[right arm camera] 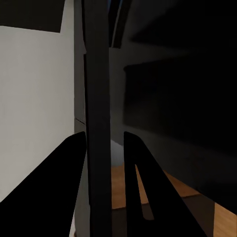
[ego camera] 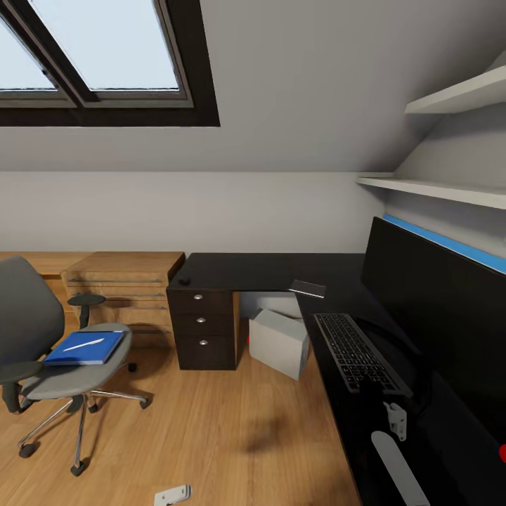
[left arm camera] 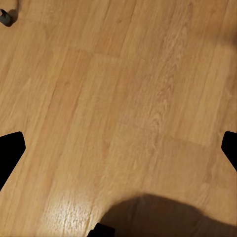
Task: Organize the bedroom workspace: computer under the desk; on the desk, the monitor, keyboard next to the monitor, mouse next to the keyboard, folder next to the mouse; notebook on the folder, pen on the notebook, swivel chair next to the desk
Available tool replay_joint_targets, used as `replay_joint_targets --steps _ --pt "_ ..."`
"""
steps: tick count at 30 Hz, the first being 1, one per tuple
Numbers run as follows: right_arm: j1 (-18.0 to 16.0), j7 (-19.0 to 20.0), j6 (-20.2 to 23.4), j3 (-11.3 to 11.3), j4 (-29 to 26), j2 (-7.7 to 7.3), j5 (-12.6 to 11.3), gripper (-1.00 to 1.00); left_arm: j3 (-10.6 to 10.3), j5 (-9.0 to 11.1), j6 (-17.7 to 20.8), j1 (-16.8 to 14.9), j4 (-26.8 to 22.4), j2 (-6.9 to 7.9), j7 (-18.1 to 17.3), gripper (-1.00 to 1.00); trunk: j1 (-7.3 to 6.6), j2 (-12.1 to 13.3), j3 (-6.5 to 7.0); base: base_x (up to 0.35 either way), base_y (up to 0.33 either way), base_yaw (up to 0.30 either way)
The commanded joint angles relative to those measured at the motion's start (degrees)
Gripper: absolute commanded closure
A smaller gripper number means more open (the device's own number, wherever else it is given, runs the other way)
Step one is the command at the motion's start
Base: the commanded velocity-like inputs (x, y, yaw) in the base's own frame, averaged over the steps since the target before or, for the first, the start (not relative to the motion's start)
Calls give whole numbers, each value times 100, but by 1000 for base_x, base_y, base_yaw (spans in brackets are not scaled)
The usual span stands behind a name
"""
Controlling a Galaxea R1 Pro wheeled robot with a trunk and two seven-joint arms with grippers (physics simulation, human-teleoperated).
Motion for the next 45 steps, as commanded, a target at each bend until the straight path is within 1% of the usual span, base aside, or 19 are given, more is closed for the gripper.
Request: replay_joint_targets --steps 1,39,44,45 --pt "-3 -25 -16 -2 -9 3 -29 100 -49 55 -18 -3 0 -1 21 -100 0 -4 -7 0 -4 0" --pt "-3 -42 -35 6 -25 4 1 100 -49 44 -20 -3 -8 -2 22 -100 0 -4 -7 0 0 0" --pt "-3 -25 -108 11 -37 4 36 100 -40 38 -18 -3 -28 -40 22 -100 110 -205 -96 0 0 0" --pt "-3 -22 -132 13 -39 4 38 100 -40 38 -18 -3 -28 -45 22 -100 110 -205 -96 0 0 0"
